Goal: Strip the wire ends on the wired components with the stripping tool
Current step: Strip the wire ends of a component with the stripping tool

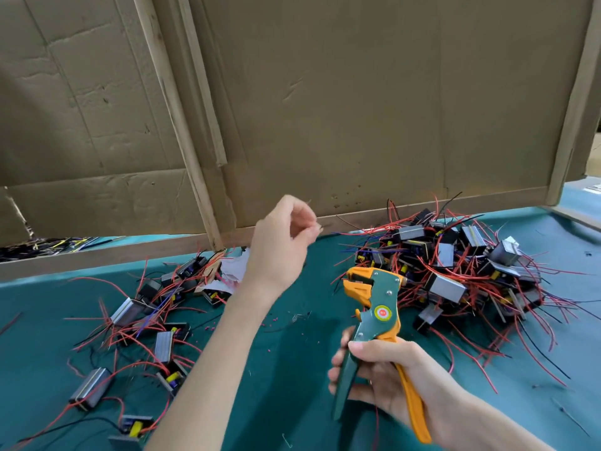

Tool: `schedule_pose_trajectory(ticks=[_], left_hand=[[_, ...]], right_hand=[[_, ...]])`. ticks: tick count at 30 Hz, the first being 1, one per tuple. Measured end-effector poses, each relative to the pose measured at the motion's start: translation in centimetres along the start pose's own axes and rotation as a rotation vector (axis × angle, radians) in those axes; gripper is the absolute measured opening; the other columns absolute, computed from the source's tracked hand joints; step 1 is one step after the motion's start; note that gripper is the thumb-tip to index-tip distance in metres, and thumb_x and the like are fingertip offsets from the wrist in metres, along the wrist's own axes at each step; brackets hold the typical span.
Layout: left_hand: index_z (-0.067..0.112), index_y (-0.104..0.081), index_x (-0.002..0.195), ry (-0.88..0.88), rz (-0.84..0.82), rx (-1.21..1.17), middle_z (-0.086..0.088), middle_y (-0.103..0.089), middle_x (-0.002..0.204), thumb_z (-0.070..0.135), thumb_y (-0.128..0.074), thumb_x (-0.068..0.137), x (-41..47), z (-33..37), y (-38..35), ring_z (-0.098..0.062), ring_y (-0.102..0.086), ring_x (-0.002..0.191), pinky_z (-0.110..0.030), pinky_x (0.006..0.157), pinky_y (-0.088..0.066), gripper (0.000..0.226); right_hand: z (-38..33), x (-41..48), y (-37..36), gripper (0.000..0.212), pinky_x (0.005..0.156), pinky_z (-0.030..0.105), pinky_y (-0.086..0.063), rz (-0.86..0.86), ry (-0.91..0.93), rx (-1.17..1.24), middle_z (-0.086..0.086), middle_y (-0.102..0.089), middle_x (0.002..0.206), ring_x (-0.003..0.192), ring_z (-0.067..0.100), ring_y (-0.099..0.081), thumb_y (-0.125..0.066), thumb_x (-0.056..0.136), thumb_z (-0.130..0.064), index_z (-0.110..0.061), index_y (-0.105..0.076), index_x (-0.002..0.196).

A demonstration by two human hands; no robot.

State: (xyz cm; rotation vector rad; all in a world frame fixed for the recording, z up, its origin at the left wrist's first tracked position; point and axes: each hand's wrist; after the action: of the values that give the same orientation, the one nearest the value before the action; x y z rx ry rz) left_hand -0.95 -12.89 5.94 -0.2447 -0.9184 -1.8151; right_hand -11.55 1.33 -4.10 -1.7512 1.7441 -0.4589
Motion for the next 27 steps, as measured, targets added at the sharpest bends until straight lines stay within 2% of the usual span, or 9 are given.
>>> schedule_pose_trajectory(ticks=[2,5,7,9,12,16,19,23,27], left_hand=[[0.013,-0.054,0.086,-0.074,0.093,-0.053,0.006,-0.062,0.079,0.0,-0.065,0.086,1.6,1.8,-1.7,-0.011,-0.061,0.075,-0.024,0.072,-0.051,0.017],[0.008,-0.054,0.088,-0.093,0.113,-0.284,-0.005,-0.063,0.081,-0.006,-0.062,0.086,3.6,5.0,-5.5,-0.02,-0.065,0.075,-0.028,0.069,-0.055,0.017],[0.004,-0.055,0.091,-0.075,0.04,-0.414,-0.011,-0.065,0.085,-0.009,-0.061,0.085,4.0,6.5,-8.0,-0.02,-0.064,0.078,-0.031,0.075,-0.056,0.015],[0.0,-0.057,0.1,-0.06,-0.138,-0.438,-0.015,-0.068,0.102,-0.009,-0.058,0.087,3.5,7.1,-9.8,-0.02,-0.065,0.095,-0.032,0.091,-0.052,0.016],[0.005,-0.055,0.12,-0.068,-0.39,-0.306,-0.009,-0.062,0.124,0.0,-0.058,0.091,1.8,5.9,-10.1,-0.017,-0.057,0.117,-0.024,0.102,-0.041,0.03],[0.009,-0.058,0.12,-0.041,-0.389,-0.228,0.0,-0.063,0.119,-0.003,-0.049,0.092,-0.5,1.7,-5.9,-0.007,-0.059,0.108,-0.022,0.093,-0.048,0.032],[0.006,-0.063,0.114,0.069,-0.371,0.088,-0.002,-0.061,0.118,-0.023,-0.033,0.078,-0.9,-3.2,-0.4,-0.013,-0.057,0.107,-0.009,0.084,-0.042,0.055],[0.017,-0.07,0.101,0.208,-0.359,0.638,-0.005,-0.06,0.117,-0.019,-0.036,0.077,-1.4,-10.1,6.4,-0.025,-0.054,0.111,-0.029,0.085,-0.043,0.055],[0.028,-0.068,0.101,0.358,-0.463,0.772,-0.006,-0.052,0.115,-0.012,-0.043,0.084,-2.0,-14.0,8.6,-0.026,-0.055,0.103,-0.037,0.077,-0.048,0.051]], right_hand=[[0.1,0.2,0.2,0.029,0.072,0.047,-0.056,0.015,-0.018,0.016,0.024,-0.062,0.082,0.076,0.039,-0.066,-0.082,0.054,-0.005,0.0,-0.069,0.08],[0.1,0.2,0.4,0.035,0.071,0.048,-0.056,0.024,-0.038,0.037,0.024,-0.062,0.081,0.075,0.04,-0.066,-0.085,0.05,-0.003,0.001,-0.069,0.08],[0.0,0.2,0.6,0.046,0.072,0.05,-0.057,0.024,-0.042,0.061,0.026,-0.062,0.084,0.077,0.041,-0.066,-0.09,0.044,-0.003,0.002,-0.069,0.085],[-0.1,0.3,0.7,0.057,0.078,0.056,-0.055,0.034,-0.034,0.09,0.03,-0.061,0.096,0.085,0.045,-0.064,-0.09,0.043,-0.001,0.005,-0.068,0.095],[-0.2,0.6,0.9,0.06,0.076,0.056,-0.056,0.051,-0.047,0.126,0.03,-0.061,0.096,0.083,0.044,-0.065,-0.091,0.039,0.0,0.006,-0.069,0.094],[-0.2,0.8,0.8,0.05,0.067,0.048,-0.057,0.072,-0.059,0.136,0.024,-0.063,0.08,0.072,0.04,-0.067,-0.093,0.034,-0.001,0.002,-0.072,0.079],[-0.1,0.8,0.6,0.04,0.067,0.047,-0.058,0.077,-0.049,0.122,0.024,-0.063,0.08,0.071,0.039,-0.067,-0.088,0.041,0.0,0.001,-0.072,0.077],[0.0,0.7,0.4,0.035,0.068,0.048,-0.057,0.071,-0.036,0.13,0.025,-0.062,0.081,0.072,0.039,-0.066,-0.085,0.047,0.001,0.002,-0.071,0.079],[0.0,0.9,0.4,0.041,0.067,0.048,-0.057,0.088,-0.046,0.139,0.025,-0.061,0.08,0.07,0.04,-0.066,-0.088,0.041,0.001,0.003,-0.07,0.078]])
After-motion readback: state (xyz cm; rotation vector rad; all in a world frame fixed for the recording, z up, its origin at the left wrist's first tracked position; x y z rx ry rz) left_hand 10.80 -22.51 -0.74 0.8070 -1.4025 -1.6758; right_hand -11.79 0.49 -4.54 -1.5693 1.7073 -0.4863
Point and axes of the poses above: each hand's wrist, its own x-axis towards the middle knuckle, its own y-axis out of the back of the hand, z = x × y
